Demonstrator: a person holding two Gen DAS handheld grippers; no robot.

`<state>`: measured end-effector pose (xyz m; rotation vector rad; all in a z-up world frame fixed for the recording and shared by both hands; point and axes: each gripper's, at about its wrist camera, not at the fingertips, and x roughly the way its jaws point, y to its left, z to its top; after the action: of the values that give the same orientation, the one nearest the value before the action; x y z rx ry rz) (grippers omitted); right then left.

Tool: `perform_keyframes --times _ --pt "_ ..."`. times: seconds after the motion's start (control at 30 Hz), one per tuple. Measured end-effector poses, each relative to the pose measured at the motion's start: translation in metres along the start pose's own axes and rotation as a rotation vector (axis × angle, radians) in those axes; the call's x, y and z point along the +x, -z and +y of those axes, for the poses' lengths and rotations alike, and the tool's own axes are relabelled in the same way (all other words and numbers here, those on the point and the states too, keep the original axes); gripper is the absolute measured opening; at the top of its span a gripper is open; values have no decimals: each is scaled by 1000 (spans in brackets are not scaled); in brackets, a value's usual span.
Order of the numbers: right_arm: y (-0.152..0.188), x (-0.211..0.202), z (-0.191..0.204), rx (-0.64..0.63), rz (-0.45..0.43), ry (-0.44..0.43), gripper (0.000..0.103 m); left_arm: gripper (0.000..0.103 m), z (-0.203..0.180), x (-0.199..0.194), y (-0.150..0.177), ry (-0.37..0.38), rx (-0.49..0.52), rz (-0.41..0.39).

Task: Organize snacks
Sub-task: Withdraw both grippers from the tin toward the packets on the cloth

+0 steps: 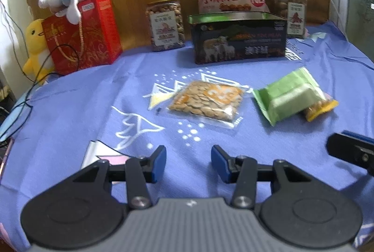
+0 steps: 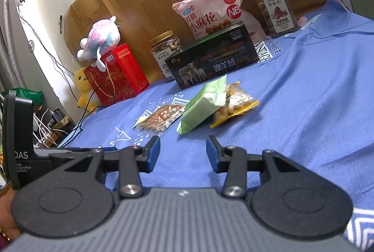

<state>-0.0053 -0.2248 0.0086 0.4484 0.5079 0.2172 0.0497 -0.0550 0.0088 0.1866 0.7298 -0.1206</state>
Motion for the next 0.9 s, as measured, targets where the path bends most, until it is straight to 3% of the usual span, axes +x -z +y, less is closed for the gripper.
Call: perform_keyframes --times 0.33,0.9 --pt "-2 4 -1 -6 -7 5 46 44 24 6 -11 -81 -28 -12" --pt "-23 16 0 -40 -67 56 46 46 44 21 -22 -103 -54 -6"
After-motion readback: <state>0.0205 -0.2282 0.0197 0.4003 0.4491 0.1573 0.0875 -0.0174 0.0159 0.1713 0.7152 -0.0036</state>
